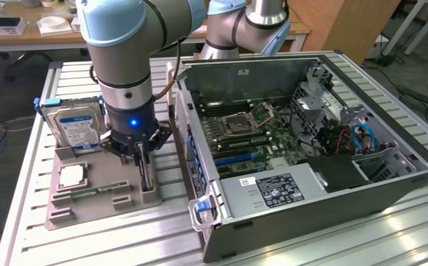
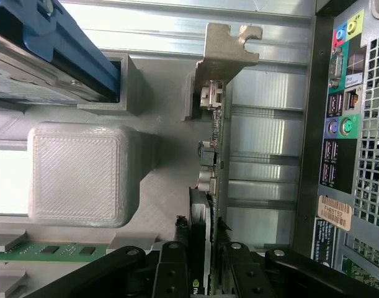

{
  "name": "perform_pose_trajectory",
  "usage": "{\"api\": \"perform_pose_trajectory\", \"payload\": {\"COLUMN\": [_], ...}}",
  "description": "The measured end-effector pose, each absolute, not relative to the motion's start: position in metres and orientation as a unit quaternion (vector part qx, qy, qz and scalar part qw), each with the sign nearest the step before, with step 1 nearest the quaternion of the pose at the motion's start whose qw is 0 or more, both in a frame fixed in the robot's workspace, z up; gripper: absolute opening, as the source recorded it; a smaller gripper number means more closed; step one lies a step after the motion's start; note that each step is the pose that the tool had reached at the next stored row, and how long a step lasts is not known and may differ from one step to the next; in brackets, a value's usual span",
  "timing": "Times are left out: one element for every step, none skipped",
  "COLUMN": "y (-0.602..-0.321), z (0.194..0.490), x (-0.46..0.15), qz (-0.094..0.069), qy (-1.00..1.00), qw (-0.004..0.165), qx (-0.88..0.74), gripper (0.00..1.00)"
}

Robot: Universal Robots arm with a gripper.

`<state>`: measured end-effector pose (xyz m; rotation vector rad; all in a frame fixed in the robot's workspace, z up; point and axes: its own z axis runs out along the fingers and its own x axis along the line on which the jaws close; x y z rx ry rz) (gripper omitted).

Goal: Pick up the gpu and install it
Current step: 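Pick up the gpu and move the gpu toward the slot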

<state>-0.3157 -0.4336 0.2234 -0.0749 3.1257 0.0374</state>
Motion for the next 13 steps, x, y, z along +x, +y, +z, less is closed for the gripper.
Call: {"api": "perform_pose_trajectory", "payload": {"y": [-0.4335, -0.4335, -0.4335, -0.4335, -0.4335, -0.4334, -0.4335, -0.4335, -0.4335, -0.4335, -0.4335, -0.4336, -0.4336], "z": [0.2234, 0.2234, 0.2234, 0.2237, 0.2241, 0.2246, 0.2256, 0.2269, 0.2278, 0.2286, 0.2292, 0.2297, 0.2303], "x": [-0.3157, -0.3157, -0.3157, -0.3156, -0.3156, -0.3156, -0.3157, -0.3157, -0.3157, -0.3156, -0.3157, -0.3156, -0.3157], "qz": [0.012, 0.012, 0.012, 0.012, 0.012, 0.013, 0.012, 0.012, 0.012, 0.012, 0.012, 0.012, 0.012], "qy": [1.000, 1.000, 1.000, 1.000, 1.000, 1.000, 1.000, 1.000, 1.000, 1.000, 1.000, 1.000, 1.000], "qw": [0.007, 0.007, 0.007, 0.008, 0.008, 0.008, 0.008, 0.007, 0.008, 0.007, 0.007, 0.007, 0.007], "qx": [-0.024, -0.024, -0.024, -0.024, -0.024, -0.024, -0.024, -0.024, -0.024, -0.024, -0.024, -0.024, -0.024], "gripper": [0.27, 0.27, 0.27, 0.27, 0.27, 0.27, 0.27, 0.27, 0.27, 0.27, 0.27, 0.27, 0.27]}}
